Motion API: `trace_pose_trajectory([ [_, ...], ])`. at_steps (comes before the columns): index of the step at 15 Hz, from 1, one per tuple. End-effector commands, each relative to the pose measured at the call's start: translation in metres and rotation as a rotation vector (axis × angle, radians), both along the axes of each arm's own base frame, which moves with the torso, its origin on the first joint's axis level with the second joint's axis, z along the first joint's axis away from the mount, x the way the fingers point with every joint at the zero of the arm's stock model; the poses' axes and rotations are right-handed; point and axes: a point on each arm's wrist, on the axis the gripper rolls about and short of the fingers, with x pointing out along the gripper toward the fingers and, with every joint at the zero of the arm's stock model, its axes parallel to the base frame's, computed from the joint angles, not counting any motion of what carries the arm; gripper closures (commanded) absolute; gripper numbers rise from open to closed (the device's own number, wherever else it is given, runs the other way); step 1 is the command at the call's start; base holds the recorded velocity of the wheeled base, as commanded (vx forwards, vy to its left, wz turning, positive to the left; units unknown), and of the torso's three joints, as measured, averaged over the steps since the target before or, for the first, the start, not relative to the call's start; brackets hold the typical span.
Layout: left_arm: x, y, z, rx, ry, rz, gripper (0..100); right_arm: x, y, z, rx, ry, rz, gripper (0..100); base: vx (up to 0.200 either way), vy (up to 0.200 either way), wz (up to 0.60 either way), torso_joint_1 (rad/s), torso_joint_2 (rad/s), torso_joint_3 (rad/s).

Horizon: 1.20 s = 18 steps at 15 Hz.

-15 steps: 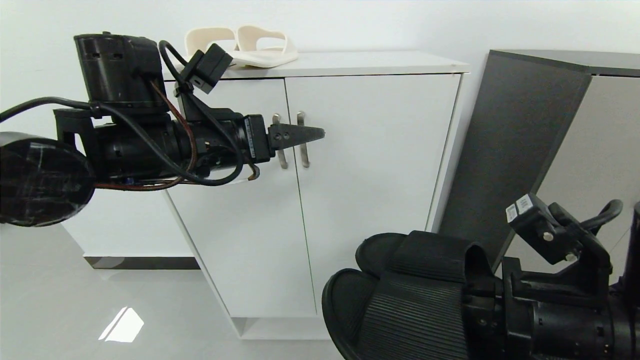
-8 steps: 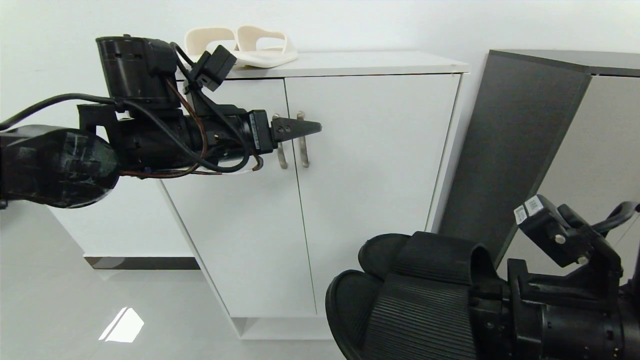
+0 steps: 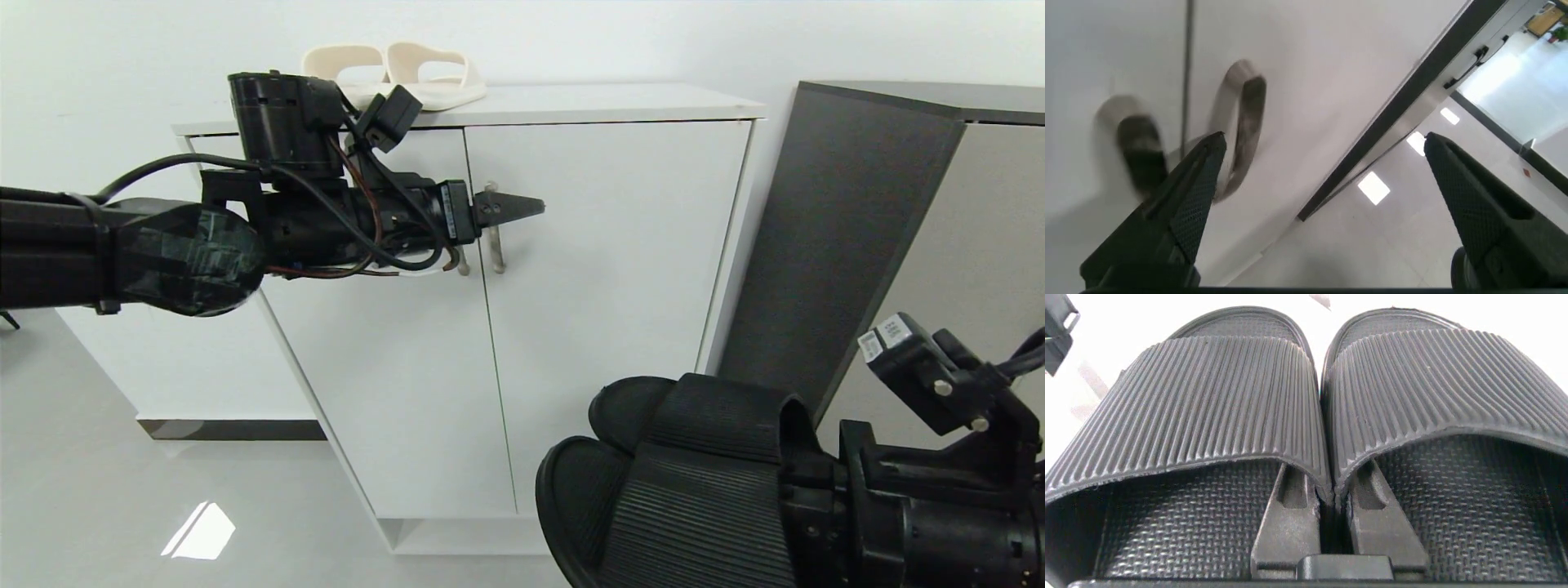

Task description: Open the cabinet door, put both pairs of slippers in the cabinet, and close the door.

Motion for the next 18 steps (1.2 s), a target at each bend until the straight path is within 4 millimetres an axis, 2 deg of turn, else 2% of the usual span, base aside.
trace_pose_trajectory([
  [1,0.012,-0.005,-0.005,-0.002,0.012,0.001,0,0.000,0.000,0.001,0.002,-0.003,0.000,100,0.000,0.000,0.00,0.000,0.00,0.000],
  [3,0.013,-0.006,-0.005,-0.004,0.012,0.000,0,0.000,0.000,0.001,0.003,-0.002,0.000,100,0.000,0.000,0.00,0.000,0.00,0.000],
  [4,0.013,-0.006,-0.005,-0.004,0.012,0.000,100,-0.001,0.000,0.000,0.002,-0.002,0.002,100,0.000,0.000,0.00,0.000,0.00,0.000],
  [7,0.010,-0.006,-0.004,-0.006,0.015,-0.001,100,-0.002,-0.001,0.001,0.005,-0.001,0.018,100,0.000,0.000,0.00,0.000,0.00,0.000],
  [10,-0.007,-0.012,-0.002,-0.005,0.018,-0.032,100,-0.010,-0.008,0.002,0.030,0.007,0.109,100,0.000,0.000,0.00,0.000,0.00,0.000],
  [14,-0.054,-0.010,0.000,0.005,0.028,-0.084,100,-0.012,-0.010,0.003,0.037,0.000,0.117,100,0.000,0.000,0.00,0.000,0.00,0.000],
  [16,-0.071,-0.003,0.004,0.001,0.018,-0.089,100,-0.014,-0.011,0.004,0.042,-0.003,0.125,100,0.000,0.000,0.00,0.000,0.00,0.000],
  [18,-0.103,0.011,0.003,-0.002,0.019,-0.095,100,-0.017,-0.014,0.002,0.033,-0.023,0.143,100,0.000,0.000,0.00,0.000,0.00,0.000],
])
